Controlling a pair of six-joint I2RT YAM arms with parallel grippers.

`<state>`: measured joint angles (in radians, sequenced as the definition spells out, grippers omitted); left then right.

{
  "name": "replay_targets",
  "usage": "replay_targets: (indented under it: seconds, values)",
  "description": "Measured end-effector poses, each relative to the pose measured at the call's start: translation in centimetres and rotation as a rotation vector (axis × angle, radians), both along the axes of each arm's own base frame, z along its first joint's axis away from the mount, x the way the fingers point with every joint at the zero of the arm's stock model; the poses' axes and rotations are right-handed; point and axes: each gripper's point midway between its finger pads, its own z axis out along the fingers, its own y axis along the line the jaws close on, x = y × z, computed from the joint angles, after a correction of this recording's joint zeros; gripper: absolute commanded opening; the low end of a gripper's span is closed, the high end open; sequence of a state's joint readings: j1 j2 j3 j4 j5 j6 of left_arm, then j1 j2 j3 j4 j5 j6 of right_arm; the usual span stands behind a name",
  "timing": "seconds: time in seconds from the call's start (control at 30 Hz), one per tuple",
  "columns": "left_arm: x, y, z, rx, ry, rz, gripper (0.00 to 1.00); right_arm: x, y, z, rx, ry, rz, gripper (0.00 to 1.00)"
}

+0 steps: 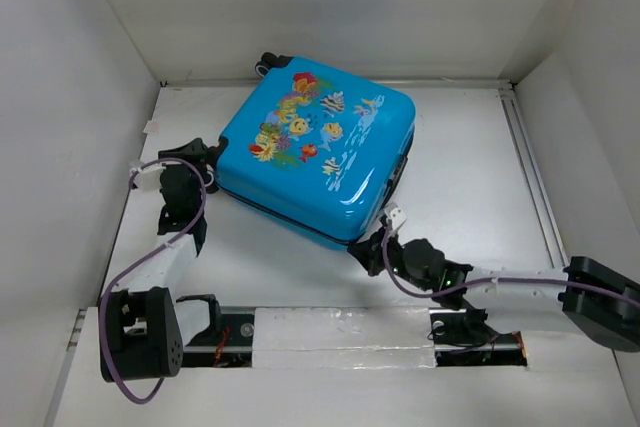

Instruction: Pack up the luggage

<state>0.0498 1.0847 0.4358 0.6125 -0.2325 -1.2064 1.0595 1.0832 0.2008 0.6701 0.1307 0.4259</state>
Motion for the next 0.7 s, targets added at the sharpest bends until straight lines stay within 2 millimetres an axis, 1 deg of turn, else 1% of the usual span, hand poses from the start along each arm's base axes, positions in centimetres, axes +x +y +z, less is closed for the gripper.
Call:
replay_targets:
  seconds: [0.07,0.13,0.2,0.23,0.33,0.4,0.43,0.47,0.5,0.57,0.63,0.67,0.7]
  values:
    - [0.1,0.0,0.0,-0.006,-0.008,0.003,0.0,-0.9,0.4,-0.1,-0.035,-0.01,-0.022,0.0]
    - [0.1,0.1,0.0,-0.014,-0.02,0.006,0.0,-1.2,0.8,-0.1,-0.09,-0.019,-0.059,0.0]
    - [0.0,0.0,0.0,-0.022,-0.031,0.008,0.0,-1.4,1.8,-0.3,-0.169,-0.03,-0.087,0.0]
    - [0.0,0.2,0.1,-0.024,-0.038,0.015,0.0,-1.6,2.3,-0.6,-0.221,-0.033,-0.093,0.0]
    - [0.0,1.2,0.6,-0.024,-0.06,0.058,0.0,-1.9,3.7,-1.4,-0.38,-0.062,-0.124,0.0]
    - [-0.1,1.8,1.0,-0.021,-0.077,0.087,0.0,-2.0,4.6,-1.5,-0.46,-0.09,-0.147,0.0]
    - [-0.1,2.0,1.1,-0.02,-0.082,0.097,0.0,-1.9,4.8,-1.6,-0.506,-0.108,-0.162,0.0]
    - [-0.2,2.2,1.1,-0.018,-0.084,0.107,0.0,-2.1,5.5,-1.5,-0.512,-0.115,-0.157,0.0]
    - [-0.3,2.1,1.0,-0.018,-0.087,0.104,0.0,-2.1,5.8,-1.4,-0.526,-0.12,-0.159,0.0]
    - [-0.8,1.4,0.6,-0.015,-0.093,0.068,0.0,-2.0,6.3,-0.9,-0.512,-0.115,-0.156,0.0]
    - [-1.3,0.2,1.2,0.002,-0.12,0.013,0.0,-1.7,6.4,-0.2,-0.458,-0.063,-0.112,0.0]
    - [-1.5,-0.6,1.6,0.009,-0.135,-0.021,0.0,-1.6,6.1,0.4,-0.415,-0.031,-0.082,0.0]
    - [-1.7,-1.3,2.2,0.011,-0.158,-0.046,0.0,-1.2,5.3,1.0,-0.373,0.003,-0.058,0.0]
